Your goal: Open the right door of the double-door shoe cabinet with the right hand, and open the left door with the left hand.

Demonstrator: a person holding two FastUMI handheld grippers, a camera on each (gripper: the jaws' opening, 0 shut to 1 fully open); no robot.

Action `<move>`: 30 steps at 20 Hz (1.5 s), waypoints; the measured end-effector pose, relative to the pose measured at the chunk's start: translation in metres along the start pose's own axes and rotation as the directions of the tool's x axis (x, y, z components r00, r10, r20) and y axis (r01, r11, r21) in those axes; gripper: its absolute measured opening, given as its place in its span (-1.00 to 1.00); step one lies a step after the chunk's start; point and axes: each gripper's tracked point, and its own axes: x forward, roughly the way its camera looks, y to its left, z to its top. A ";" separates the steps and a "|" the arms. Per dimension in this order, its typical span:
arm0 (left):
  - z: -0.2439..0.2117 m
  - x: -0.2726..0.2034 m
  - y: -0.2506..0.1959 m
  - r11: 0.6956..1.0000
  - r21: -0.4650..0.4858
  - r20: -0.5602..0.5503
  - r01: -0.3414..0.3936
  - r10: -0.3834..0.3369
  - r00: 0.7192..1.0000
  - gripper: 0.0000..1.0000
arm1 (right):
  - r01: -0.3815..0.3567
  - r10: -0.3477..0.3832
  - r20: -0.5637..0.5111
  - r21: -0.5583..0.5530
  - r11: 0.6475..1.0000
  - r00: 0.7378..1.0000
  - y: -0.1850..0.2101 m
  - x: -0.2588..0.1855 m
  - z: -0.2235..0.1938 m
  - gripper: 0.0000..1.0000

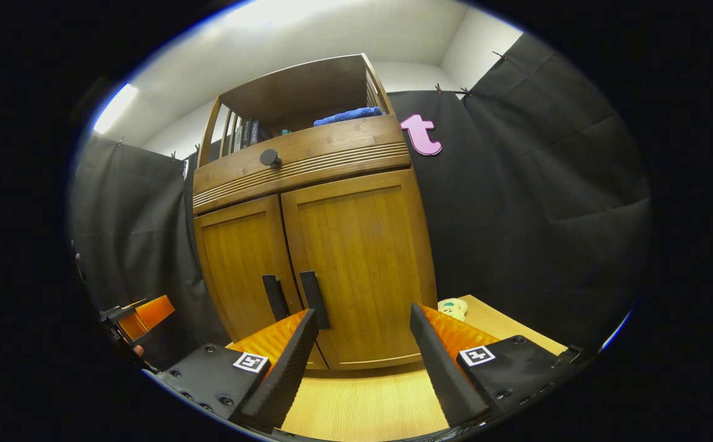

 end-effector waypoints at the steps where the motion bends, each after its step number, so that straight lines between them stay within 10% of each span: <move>1: 0.001 0.000 0.000 1.000 0.000 0.000 -0.001 0.001 1.000 0.83 | -0.001 0.001 0.001 0.000 1.000 1.000 0.000 -0.001 -0.001 1.00; 11: 0.004 -0.001 0.001 1.000 -0.003 0.015 0.007 -0.007 1.000 0.83 | -0.041 0.042 0.027 -0.046 0.998 0.999 0.012 0.022 0.013 1.00; 21: 0.010 -0.016 0.021 0.998 -0.003 0.032 -0.059 0.059 0.998 0.89 | -0.199 0.198 -0.015 -0.099 0.975 0.980 0.074 0.140 -0.002 0.95; 30: 0.016 -0.034 0.050 0.989 0.011 0.031 -0.146 0.145 0.989 0.89 | -0.142 0.129 -0.080 -0.191 0.971 0.988 0.083 0.220 -0.054 0.95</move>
